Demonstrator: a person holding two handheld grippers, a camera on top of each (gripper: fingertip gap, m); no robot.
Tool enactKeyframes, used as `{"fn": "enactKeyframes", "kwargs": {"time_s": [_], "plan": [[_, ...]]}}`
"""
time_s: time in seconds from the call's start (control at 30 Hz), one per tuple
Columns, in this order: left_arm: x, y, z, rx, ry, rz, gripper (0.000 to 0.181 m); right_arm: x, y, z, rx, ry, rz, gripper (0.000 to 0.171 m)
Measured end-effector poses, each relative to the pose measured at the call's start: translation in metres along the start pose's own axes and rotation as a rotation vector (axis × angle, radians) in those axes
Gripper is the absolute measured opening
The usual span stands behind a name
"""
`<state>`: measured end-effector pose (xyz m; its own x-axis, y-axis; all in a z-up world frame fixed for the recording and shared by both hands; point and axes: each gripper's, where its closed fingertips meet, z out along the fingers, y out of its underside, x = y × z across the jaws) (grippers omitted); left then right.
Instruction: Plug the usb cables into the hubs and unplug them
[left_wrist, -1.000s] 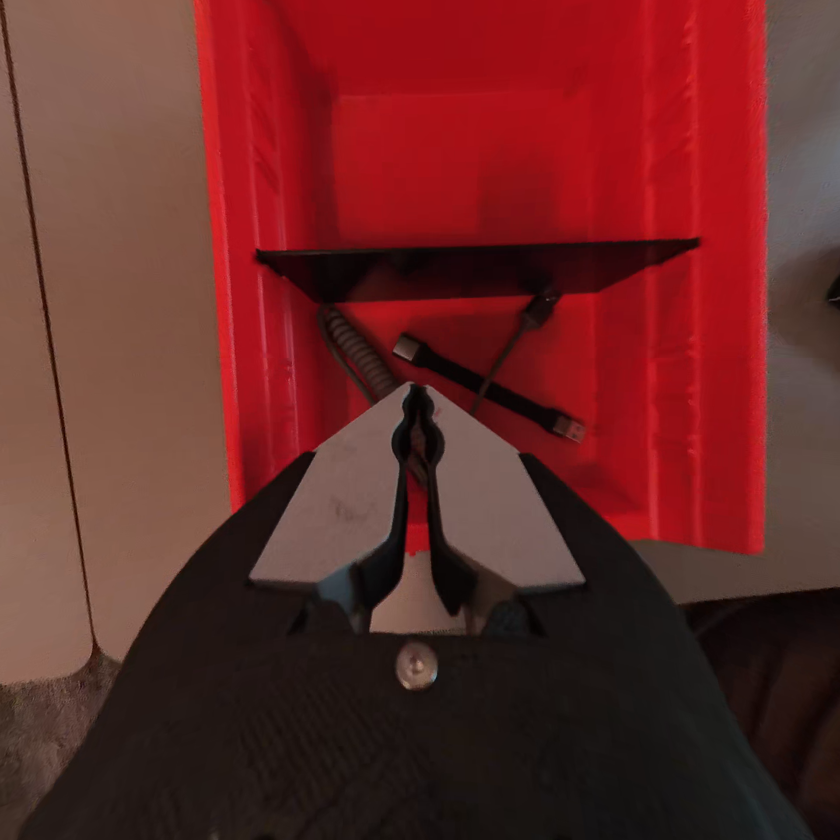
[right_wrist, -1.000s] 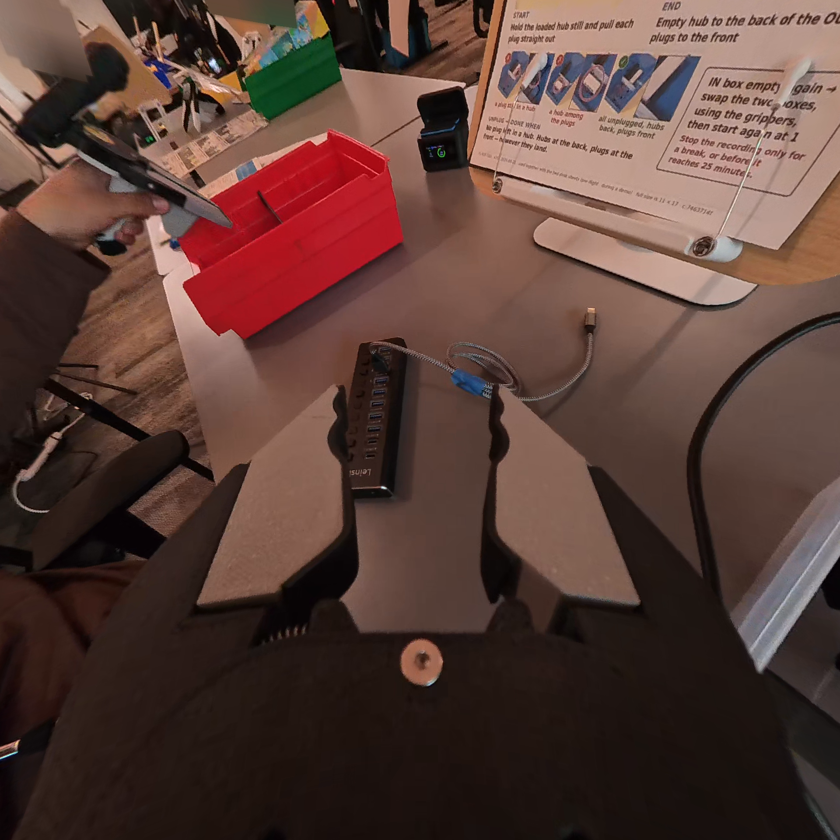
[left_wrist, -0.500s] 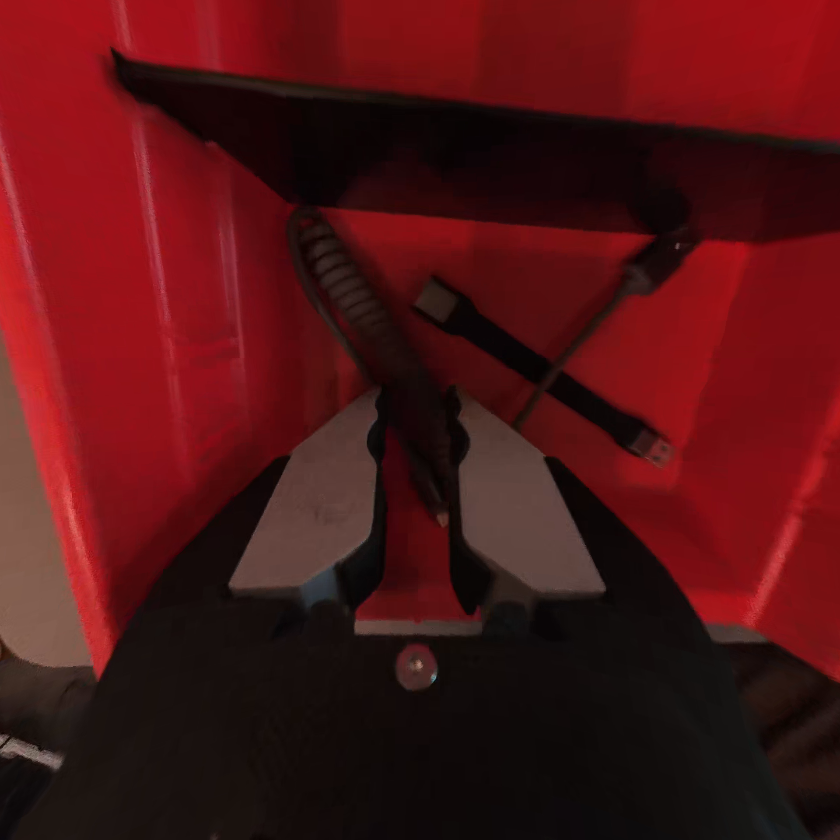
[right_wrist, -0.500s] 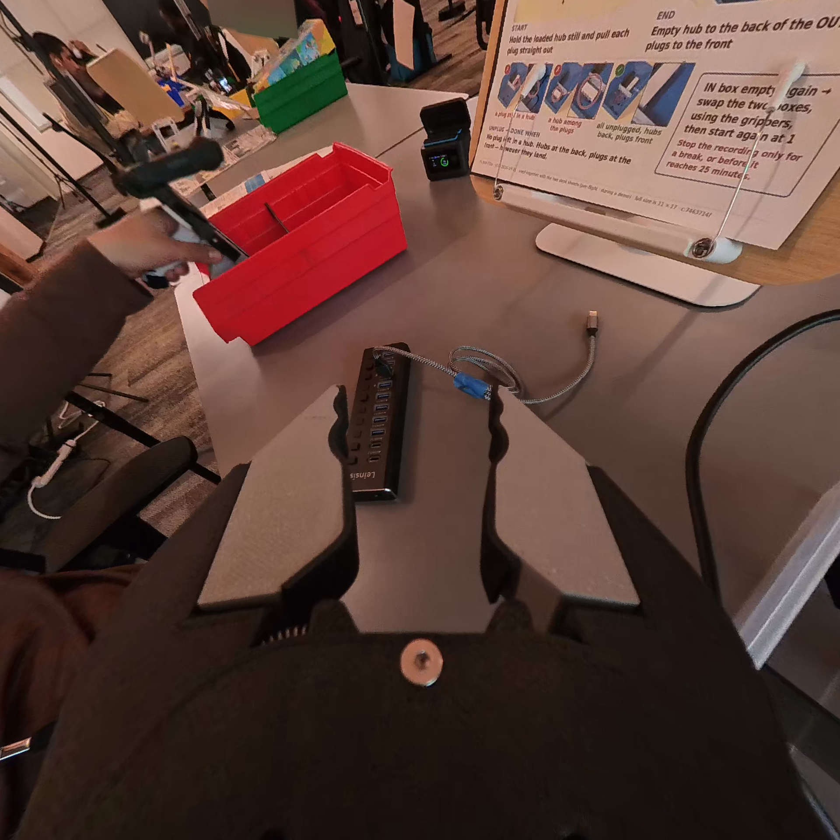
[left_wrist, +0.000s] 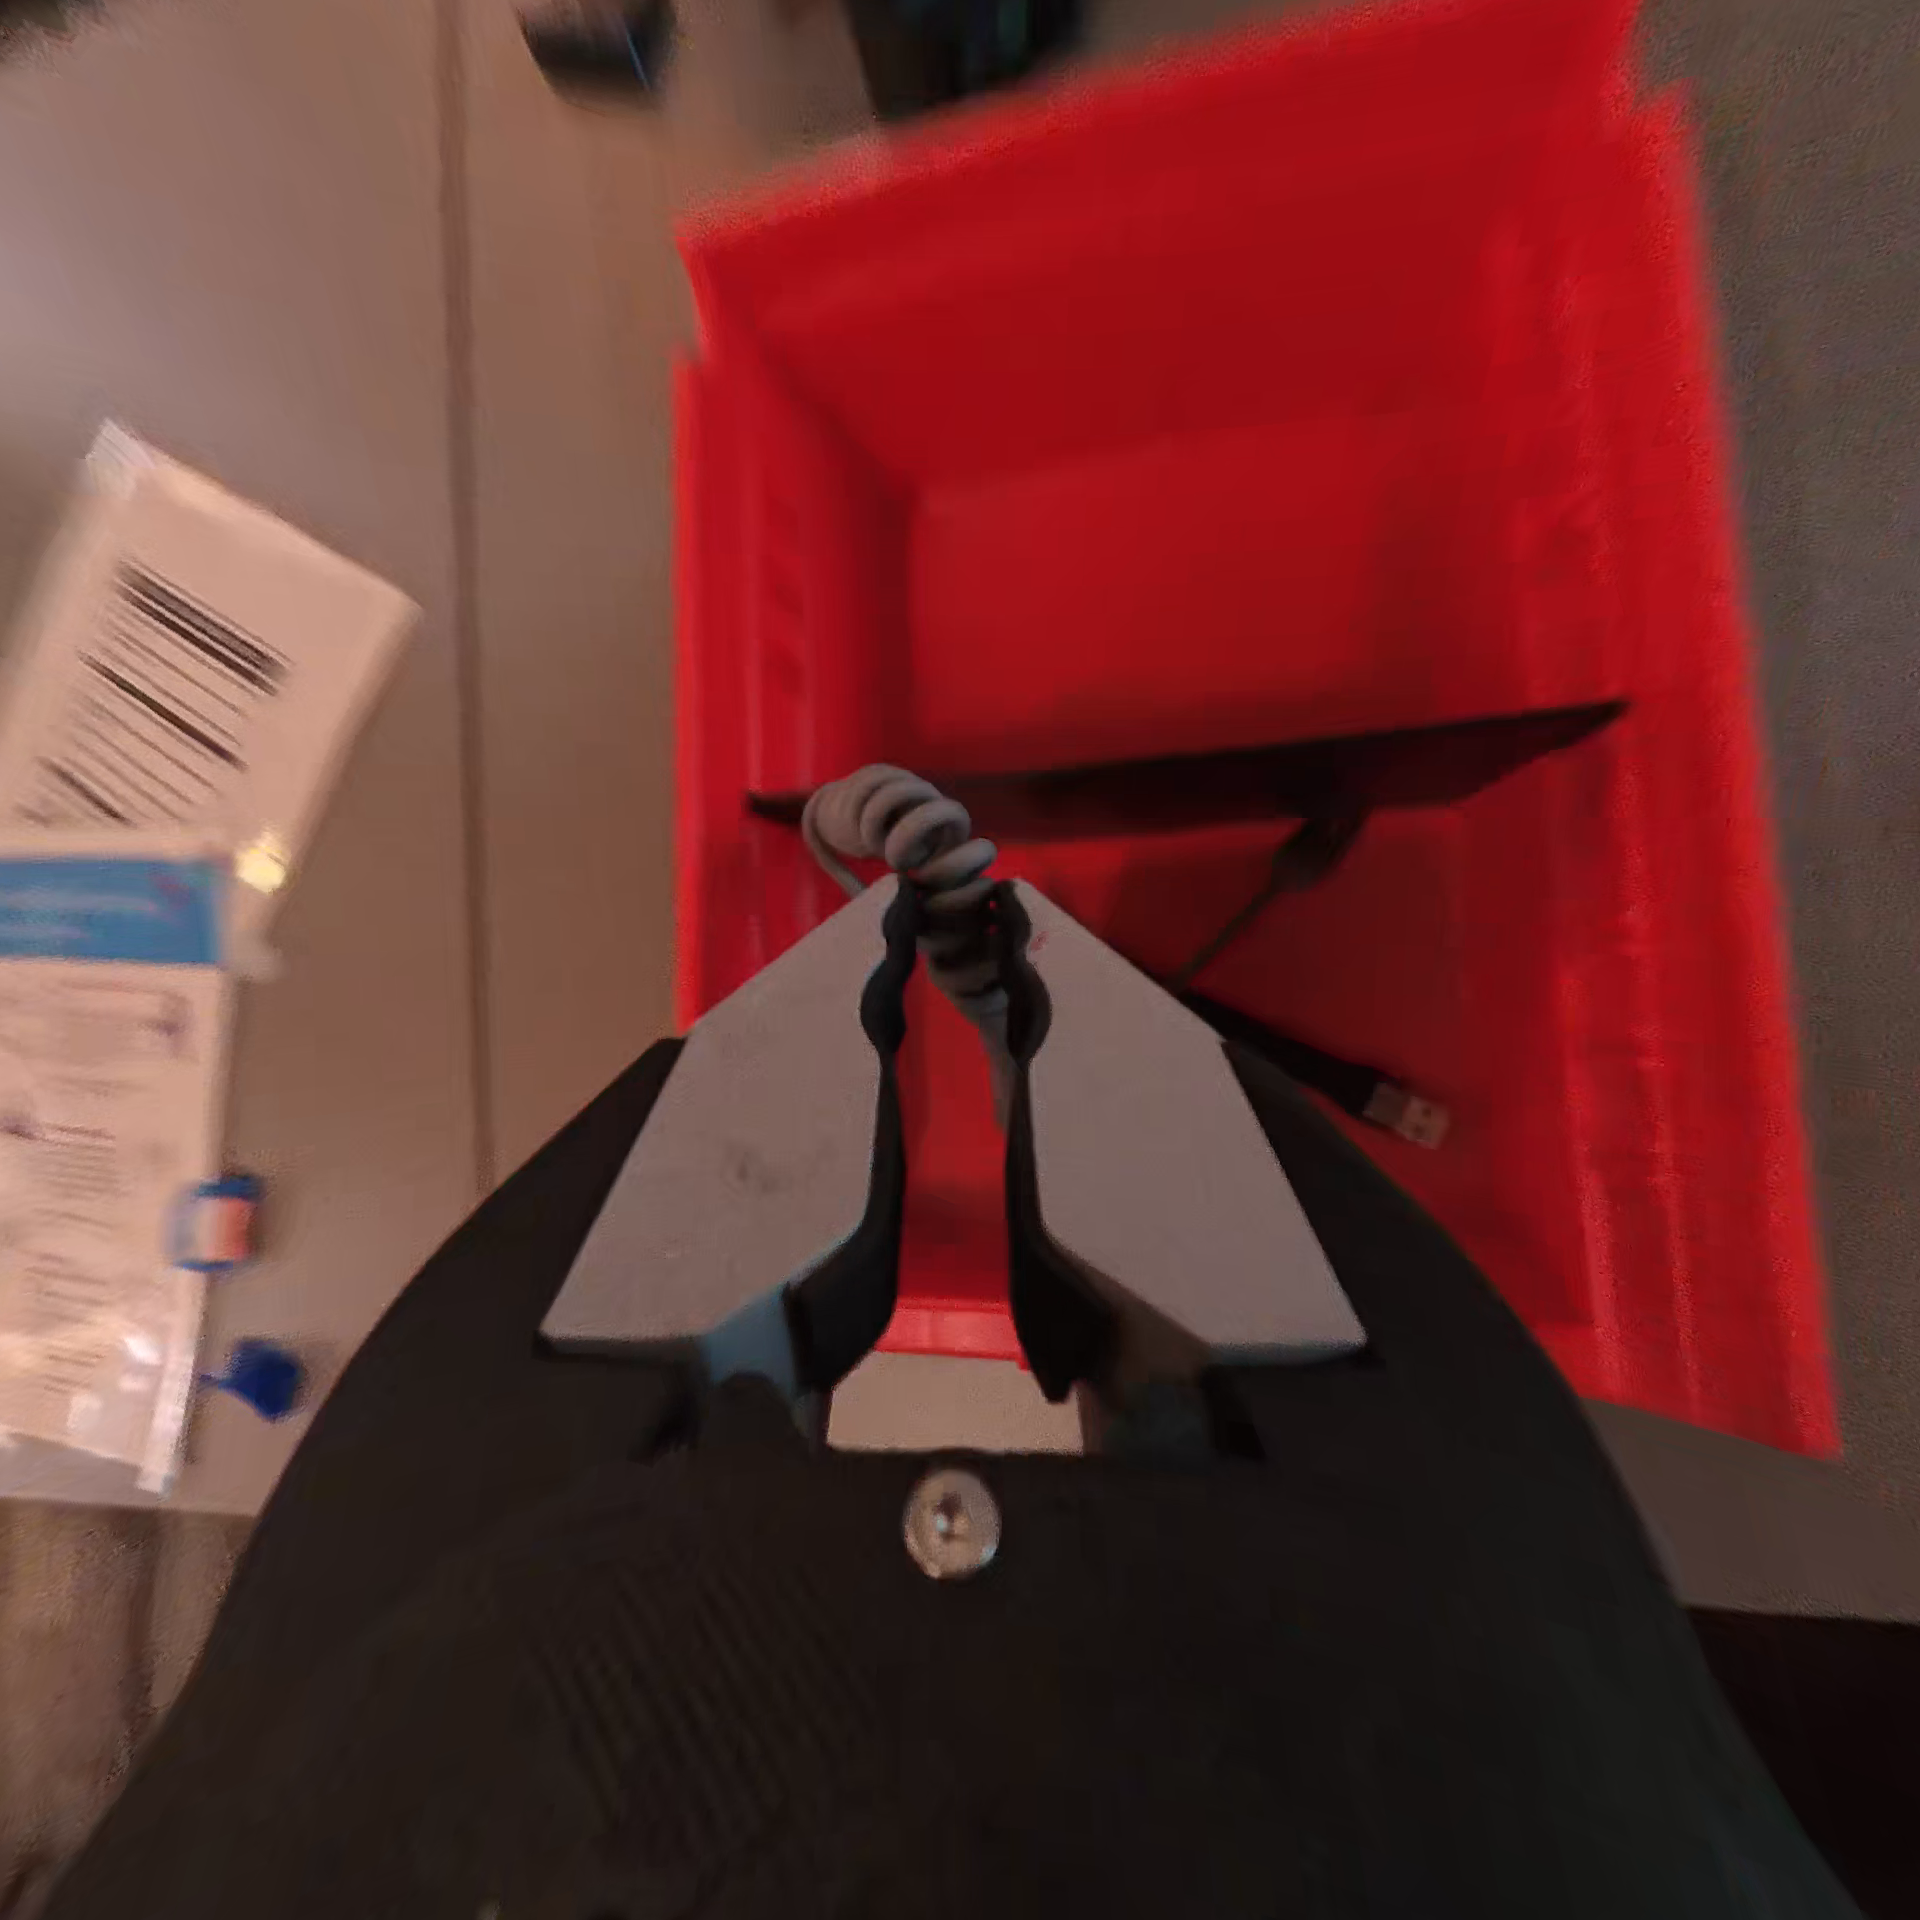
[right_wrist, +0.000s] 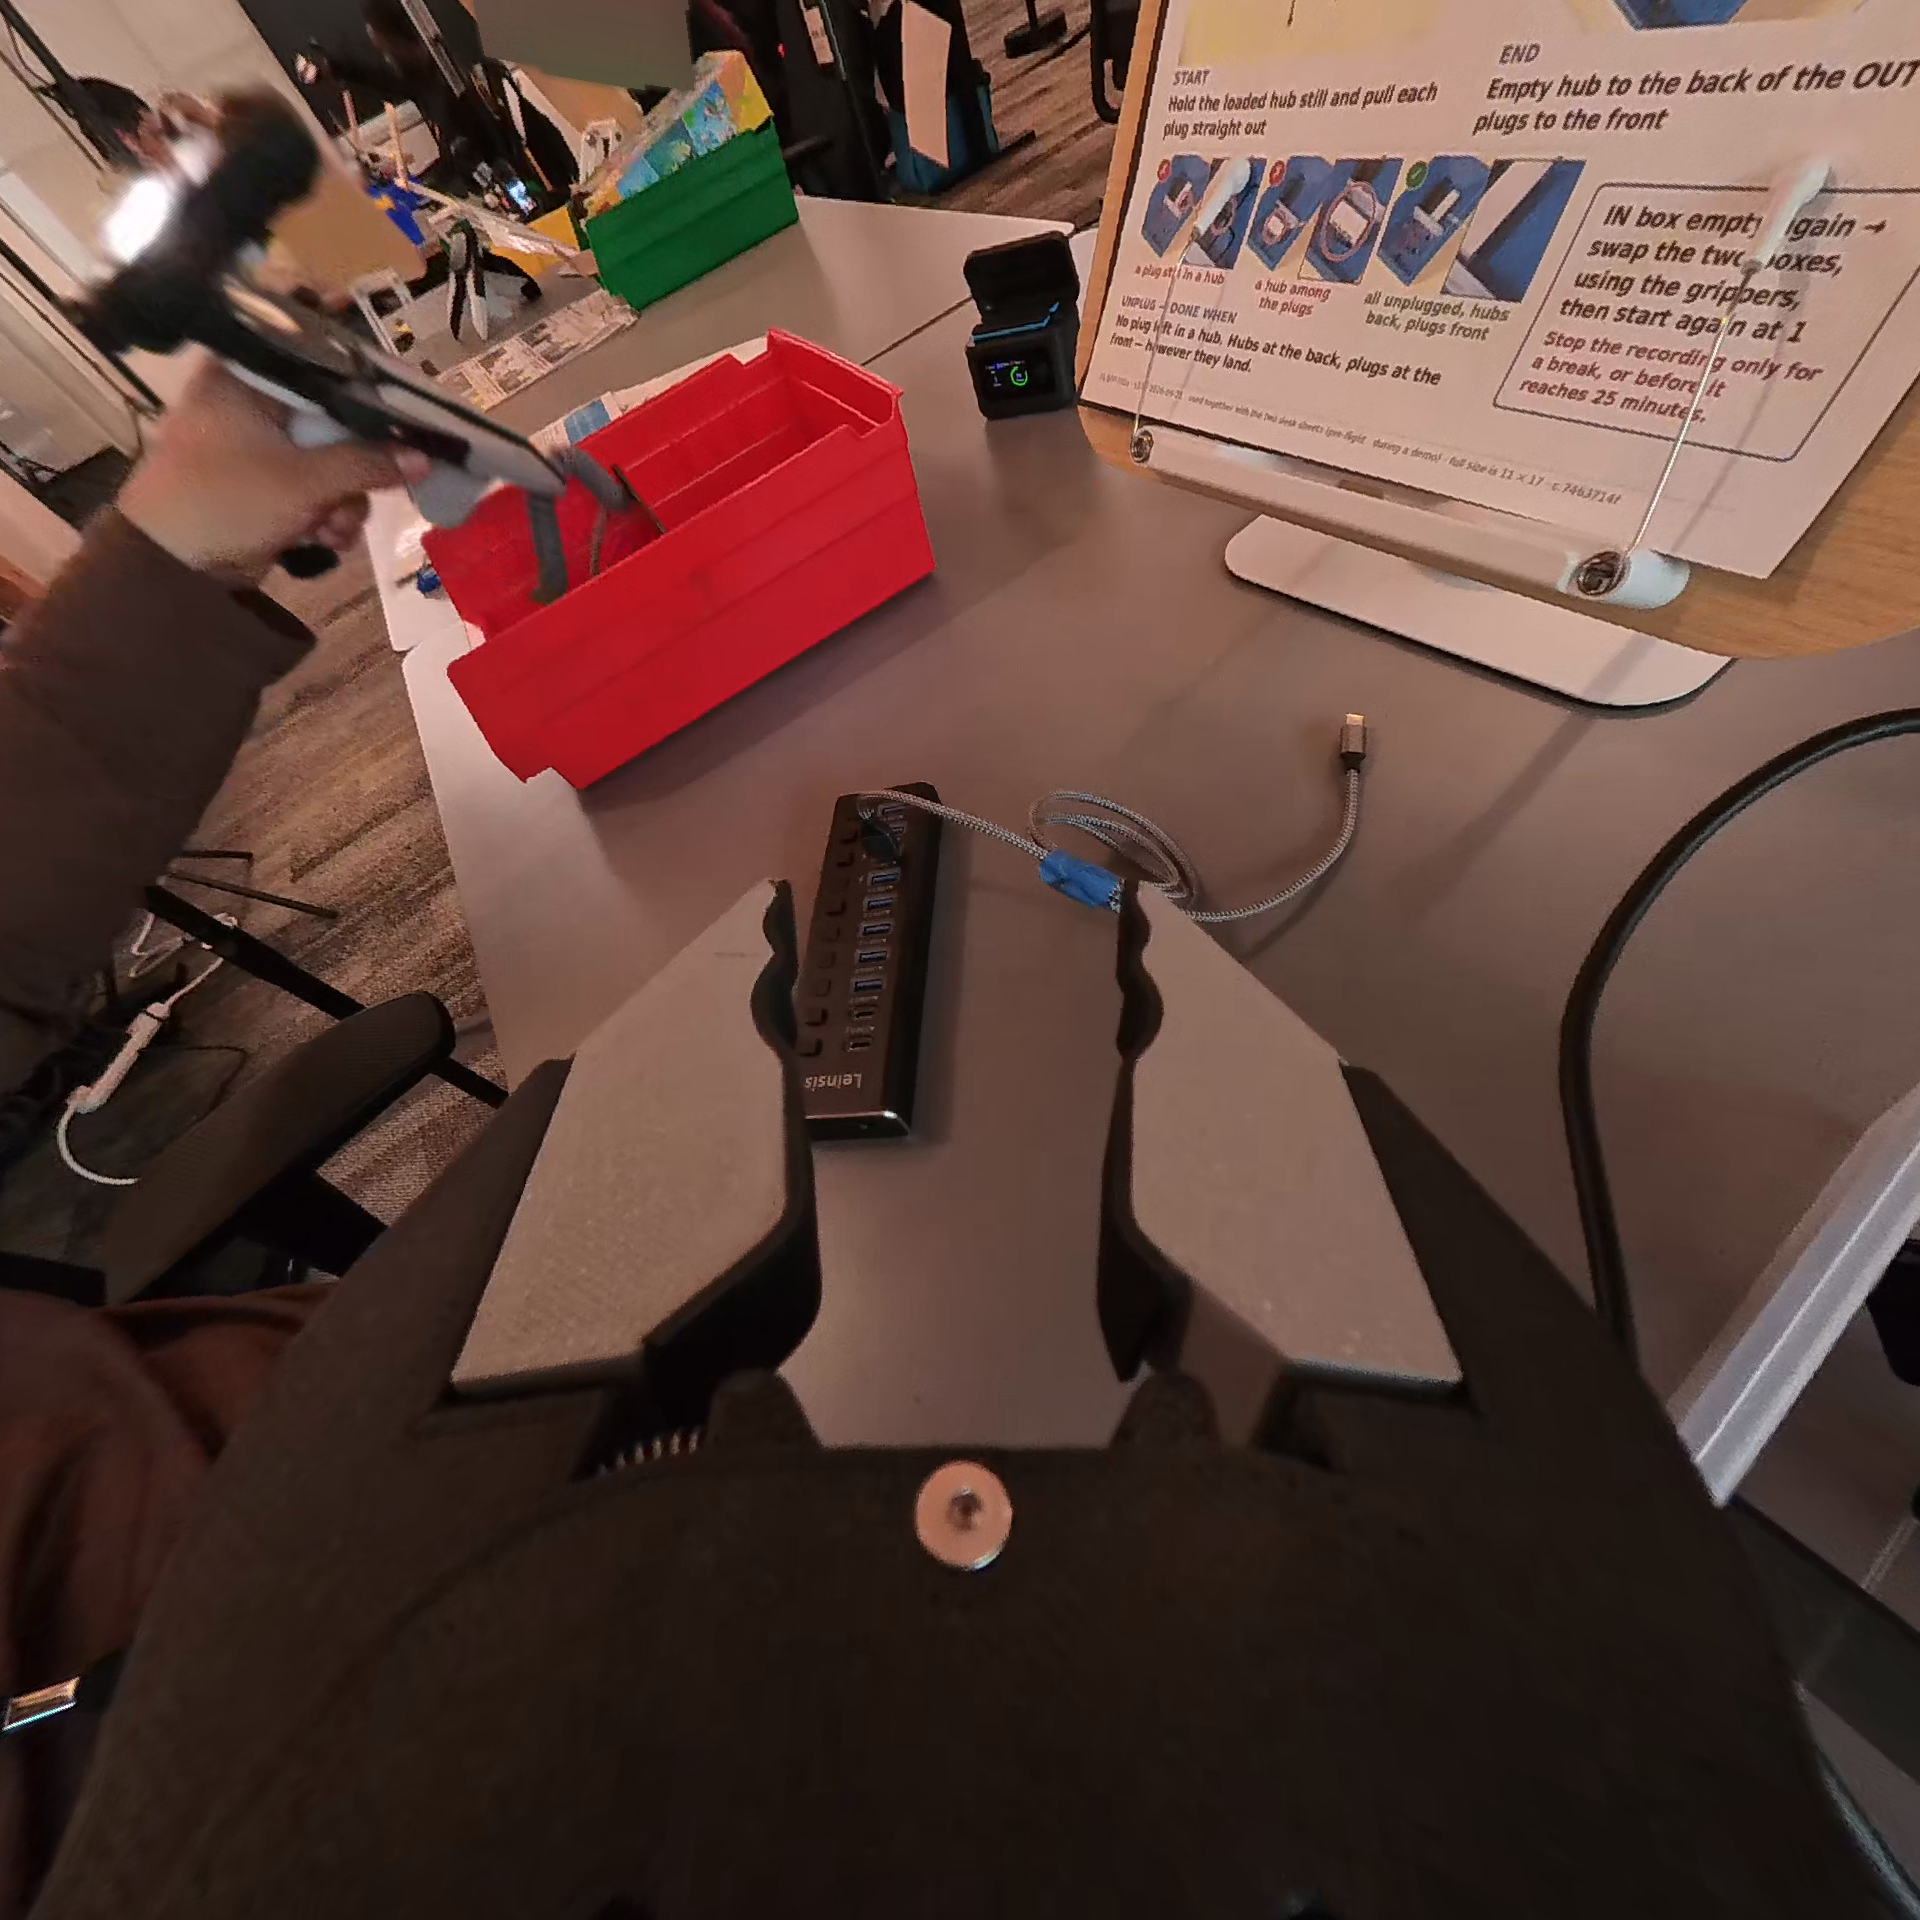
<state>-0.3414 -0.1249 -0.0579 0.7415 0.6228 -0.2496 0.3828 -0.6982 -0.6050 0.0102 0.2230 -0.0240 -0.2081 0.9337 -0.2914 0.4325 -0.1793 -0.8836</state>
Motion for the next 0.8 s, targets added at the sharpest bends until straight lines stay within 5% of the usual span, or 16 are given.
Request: {"fn": "enactKeyframes", "kwargs": {"time_s": [0.03,0.2,0.4,0.6,0.8], "plan": [[-0.002,-0.018,-0.019,0.076,-0.036,0.027,0.013,-0.001,0.0,0.001,-0.002,0.001,-0.002,0.06],[0.002,-0.098,-0.114,0.414,-0.109,0.101,0.013,-0.006,0.002,0.006,-0.022,0.0,-0.016,0.06],[0.036,-0.163,-0.2,0.565,-0.138,0.207,0.012,-0.012,0.007,0.015,-0.054,-0.007,-0.035,0.06],[0.12,-0.197,-0.22,0.603,0.017,0.321,0.013,-0.022,0.008,0.021,-0.062,-0.053,-0.039,0.06],[0.286,-0.169,-0.203,0.591,0.431,0.504,0.013,-0.03,0.007,0.018,-0.072,-0.055,-0.094,0.06]]}}
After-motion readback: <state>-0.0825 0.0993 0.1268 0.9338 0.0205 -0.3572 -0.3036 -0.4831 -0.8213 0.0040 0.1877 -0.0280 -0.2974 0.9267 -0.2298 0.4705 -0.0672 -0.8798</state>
